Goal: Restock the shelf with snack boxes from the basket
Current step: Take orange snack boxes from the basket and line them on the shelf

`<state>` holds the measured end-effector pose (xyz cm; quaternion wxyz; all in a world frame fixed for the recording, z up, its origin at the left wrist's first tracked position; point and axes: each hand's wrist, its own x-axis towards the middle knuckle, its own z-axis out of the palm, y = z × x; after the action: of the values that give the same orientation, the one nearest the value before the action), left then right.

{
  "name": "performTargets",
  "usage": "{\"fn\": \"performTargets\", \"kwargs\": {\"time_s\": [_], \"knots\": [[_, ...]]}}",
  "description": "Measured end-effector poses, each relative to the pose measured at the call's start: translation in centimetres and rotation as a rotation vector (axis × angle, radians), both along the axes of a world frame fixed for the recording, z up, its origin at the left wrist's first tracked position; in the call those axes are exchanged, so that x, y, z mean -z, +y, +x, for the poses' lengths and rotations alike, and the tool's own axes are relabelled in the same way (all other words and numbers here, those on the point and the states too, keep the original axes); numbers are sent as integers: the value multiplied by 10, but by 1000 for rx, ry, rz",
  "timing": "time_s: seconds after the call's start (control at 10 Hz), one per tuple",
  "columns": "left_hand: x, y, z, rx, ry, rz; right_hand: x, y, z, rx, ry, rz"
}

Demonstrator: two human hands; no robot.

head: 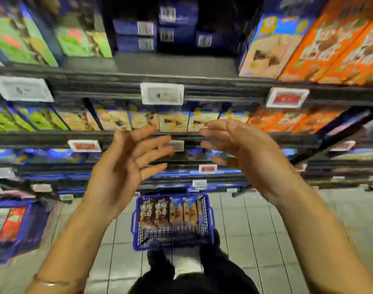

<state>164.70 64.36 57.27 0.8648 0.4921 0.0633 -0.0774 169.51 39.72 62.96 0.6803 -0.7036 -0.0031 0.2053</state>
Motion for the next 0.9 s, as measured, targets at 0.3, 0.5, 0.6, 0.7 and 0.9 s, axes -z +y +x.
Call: {"fn": "performTargets", "kwargs": {"time_s": [0.3, 0.5, 0.6, 0.7, 0.9], "knots": [[219, -13, -85, -56, 715, 333, 241, 14, -75, 143, 640, -337], [331, -41, -110, -70, 862, 334, 402, -7, -106, 74, 793, -478], [416, -50, -94, -23, 854, 331, 505, -17, -96, 33, 760, -562], [503, -54, -69, 36, 854, 356, 597, -20, -80, 23, 694, -594], [647, -63, -15, 83, 803, 411, 761, -14, -28, 231, 393, -519]]}}
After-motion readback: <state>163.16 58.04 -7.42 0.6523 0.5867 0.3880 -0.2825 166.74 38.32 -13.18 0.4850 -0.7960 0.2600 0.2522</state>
